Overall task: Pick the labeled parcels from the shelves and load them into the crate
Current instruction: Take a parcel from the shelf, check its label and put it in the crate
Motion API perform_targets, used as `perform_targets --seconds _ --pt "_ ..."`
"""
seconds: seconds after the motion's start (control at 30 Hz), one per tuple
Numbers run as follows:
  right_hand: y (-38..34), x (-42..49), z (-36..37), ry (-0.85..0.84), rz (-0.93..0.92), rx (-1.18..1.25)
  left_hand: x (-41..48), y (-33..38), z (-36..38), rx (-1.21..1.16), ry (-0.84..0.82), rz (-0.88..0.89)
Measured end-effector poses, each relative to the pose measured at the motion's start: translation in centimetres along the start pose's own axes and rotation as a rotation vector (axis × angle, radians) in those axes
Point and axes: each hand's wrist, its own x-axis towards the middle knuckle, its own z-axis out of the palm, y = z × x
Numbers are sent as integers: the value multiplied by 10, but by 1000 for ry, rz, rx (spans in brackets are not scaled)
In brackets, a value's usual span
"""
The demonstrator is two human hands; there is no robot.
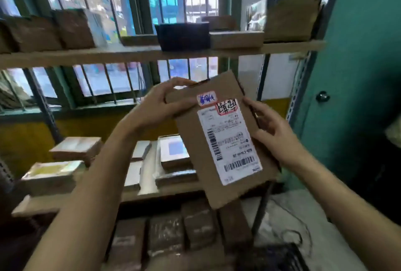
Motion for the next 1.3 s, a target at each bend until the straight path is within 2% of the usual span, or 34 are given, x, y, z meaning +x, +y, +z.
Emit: perform_targets --seconds 0.07,0.17,0.23,0.3,0.37,0.4,0.47,0.5,0.6,0.63,0.7,0.77,0.83,0.93,1.03,1.07,1.17,1.3 --pt "29 -34 -37 67 152 -18 -1 -25 53 -121 -109 -73" --pt "87 -97 -82 350 474 20 -10 -67 139 -361 43 -225" --pt "128 -142 -85 569 723 294 -27 -92 205 -509 132 -333" --pt "157 -173 -72 725 866 617 -54 -112 267 -537 127 -401" --pt "185 -189 -61 930 898 799 -83 -128 317 -536 35 -496" --pt "199 -197 -61 1105 901 798 -96 -138 335 -525 -55 -550" --pt "230 -211 -68 1455 886 583 -112 -158 360 -436 -265 -623" --pt "245 -218 -72 1513 901 435 -113 -172 368 -361 -344 -632" --pt "299 -233 -77 1424 1007 228 -83 -229 392 -57 -483 -526" --pt "319 -235 -78 1384 1022 210 -67 -251 402 55 -569 -454" --pt "363 -239 -78 1328 1072 198 -42 -296 431 224 -860 -320" --pt "418 -252 -72 1316 1120 252 -43 -342 466 168 -1154 -318" --pt "478 -275 -62 1370 1167 312 -64 -389 505 41 -1338 -379" --pt "569 -325 -22 1324 1345 276 -113 -466 567 -90 -1358 -478" --pt "657 -383 56 1187 1467 325 -162 -551 628 36 -1265 -485" --pt "684 -401 81 1213 1494 372 -178 -579 647 138 -1284 -411" --pt "765 -446 123 1364 1539 511 -212 -656 687 496 -1365 -27" --pt "865 -471 137 1471 1519 595 -226 -725 710 720 -1492 262"
